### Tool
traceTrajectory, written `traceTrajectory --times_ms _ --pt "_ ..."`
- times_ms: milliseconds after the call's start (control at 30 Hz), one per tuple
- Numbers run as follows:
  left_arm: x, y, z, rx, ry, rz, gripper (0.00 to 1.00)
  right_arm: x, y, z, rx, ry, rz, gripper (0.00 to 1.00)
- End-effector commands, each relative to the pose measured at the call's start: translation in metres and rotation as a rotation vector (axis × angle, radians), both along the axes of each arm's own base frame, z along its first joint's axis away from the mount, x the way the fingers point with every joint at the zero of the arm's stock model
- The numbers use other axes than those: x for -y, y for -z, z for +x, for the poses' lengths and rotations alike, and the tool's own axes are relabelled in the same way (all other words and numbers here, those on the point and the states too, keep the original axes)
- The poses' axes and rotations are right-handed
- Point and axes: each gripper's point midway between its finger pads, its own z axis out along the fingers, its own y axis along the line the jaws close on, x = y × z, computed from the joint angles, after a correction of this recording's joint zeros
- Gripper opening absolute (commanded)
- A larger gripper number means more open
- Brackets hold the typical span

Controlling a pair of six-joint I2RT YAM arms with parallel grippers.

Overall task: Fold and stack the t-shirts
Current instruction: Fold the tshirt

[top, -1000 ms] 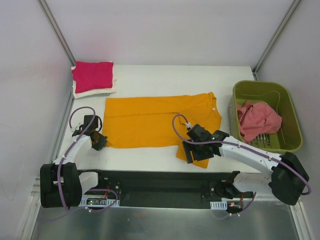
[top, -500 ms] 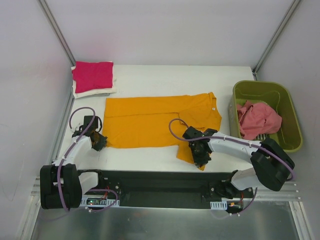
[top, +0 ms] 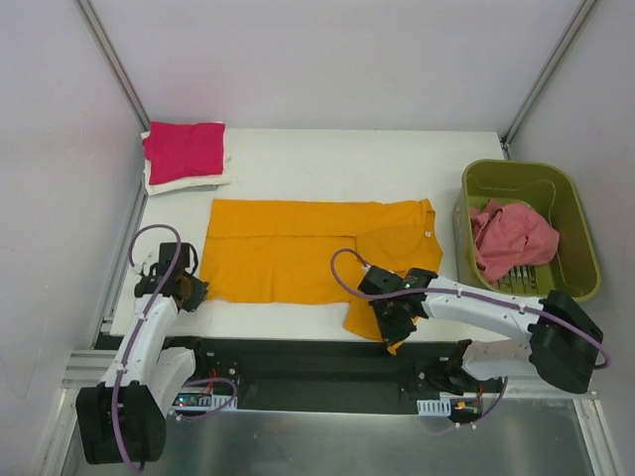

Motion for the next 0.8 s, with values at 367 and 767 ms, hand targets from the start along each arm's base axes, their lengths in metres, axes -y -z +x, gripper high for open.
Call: traceTrajectory --times_ms 367,767 --pt "0.004 -0.046 0.043 0.056 0.022 -0.036 0.00 0.018 -0.116 0.143 0.477 0.112 -0.029 0.01" --pt "-0.005 -0.058 0.089 0.049 0.023 -0.004 0.00 0.032 -0.155 0.252 0.625 0.212 -0.073 0.01"
